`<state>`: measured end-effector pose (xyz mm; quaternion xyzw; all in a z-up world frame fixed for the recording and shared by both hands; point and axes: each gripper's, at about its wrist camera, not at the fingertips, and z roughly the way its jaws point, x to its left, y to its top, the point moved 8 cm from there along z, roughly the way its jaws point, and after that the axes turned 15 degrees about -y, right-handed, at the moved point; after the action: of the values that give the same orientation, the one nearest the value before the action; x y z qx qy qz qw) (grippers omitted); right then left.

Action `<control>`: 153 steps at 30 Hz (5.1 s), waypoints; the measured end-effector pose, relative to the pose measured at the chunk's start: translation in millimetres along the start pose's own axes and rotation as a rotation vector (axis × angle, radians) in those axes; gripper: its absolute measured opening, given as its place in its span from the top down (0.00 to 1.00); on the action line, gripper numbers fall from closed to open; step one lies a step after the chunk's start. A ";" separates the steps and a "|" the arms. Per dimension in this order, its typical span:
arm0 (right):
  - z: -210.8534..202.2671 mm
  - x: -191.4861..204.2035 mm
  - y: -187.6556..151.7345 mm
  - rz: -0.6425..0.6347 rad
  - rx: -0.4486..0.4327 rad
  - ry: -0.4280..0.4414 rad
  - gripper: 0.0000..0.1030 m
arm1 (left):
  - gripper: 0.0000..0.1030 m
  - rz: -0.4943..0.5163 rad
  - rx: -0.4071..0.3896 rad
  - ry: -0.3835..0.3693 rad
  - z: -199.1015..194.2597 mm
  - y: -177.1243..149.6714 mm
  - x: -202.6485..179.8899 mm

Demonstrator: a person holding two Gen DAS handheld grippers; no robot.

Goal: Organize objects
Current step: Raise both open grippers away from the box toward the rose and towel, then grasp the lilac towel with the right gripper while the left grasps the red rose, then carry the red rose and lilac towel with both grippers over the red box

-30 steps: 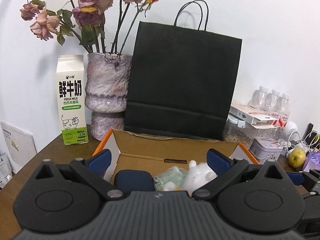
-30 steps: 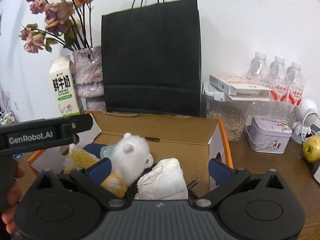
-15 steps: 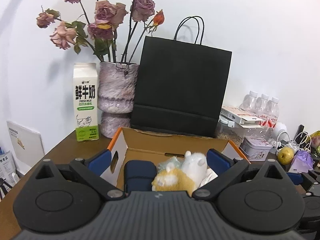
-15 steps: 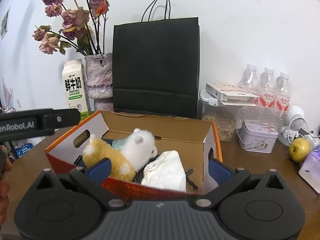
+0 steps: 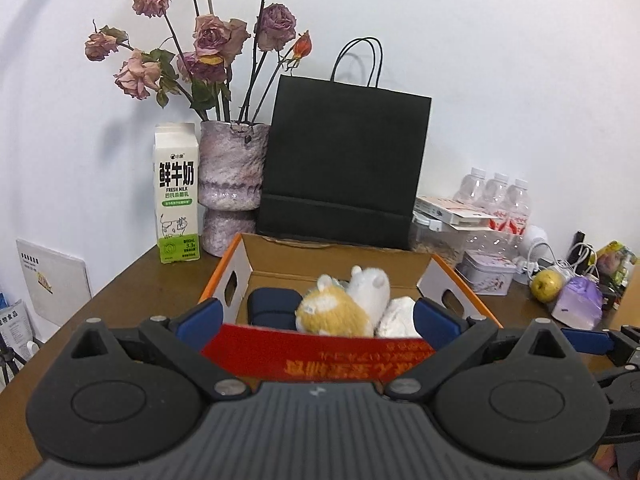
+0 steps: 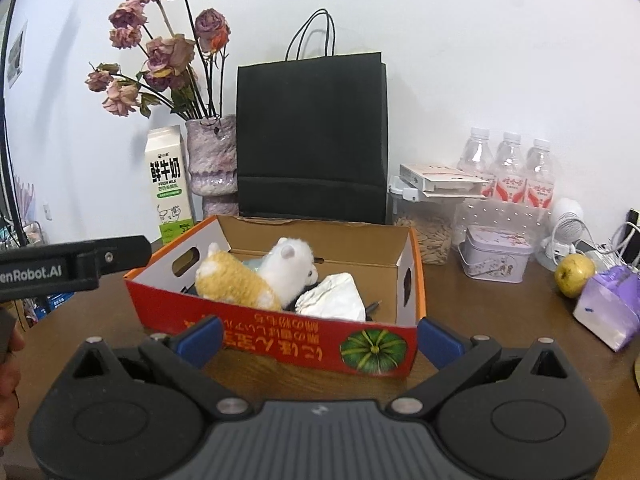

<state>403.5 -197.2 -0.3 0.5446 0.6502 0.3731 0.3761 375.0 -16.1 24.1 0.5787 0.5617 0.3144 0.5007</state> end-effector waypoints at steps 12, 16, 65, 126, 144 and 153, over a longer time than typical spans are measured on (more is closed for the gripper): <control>-35.5 -16.3 -41.3 0.011 0.006 0.014 0.00 | 0.00 -0.017 0.008 0.003 -29.5 -37.1 -13.7; -45.2 -20.8 -51.6 0.004 0.002 0.014 0.00 | 0.00 -0.016 0.019 0.008 -37.4 -48.6 -17.8; -24.5 -53.4 -135.2 -0.035 0.235 -0.051 0.00 | 0.00 -0.051 0.146 -0.015 -54.2 -109.9 -6.7; -49.7 -45.3 -104.0 -0.018 -0.020 -0.042 0.65 | 0.70 -0.030 0.154 -0.096 -53.5 -119.4 -29.2; -82.9 -14.0 -77.9 0.026 -0.111 -0.012 0.65 | 0.71 0.007 0.042 -0.082 -79.9 -71.3 -29.2; -83.0 11.2 -50.7 0.010 -0.147 0.014 0.65 | 0.71 -0.011 0.030 -0.094 -74.4 -48.8 -17.9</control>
<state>306.1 -198.9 -10.2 0.5162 0.6210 0.4253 0.4087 286.6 -23.0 4.6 0.5973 0.5453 0.2755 0.5195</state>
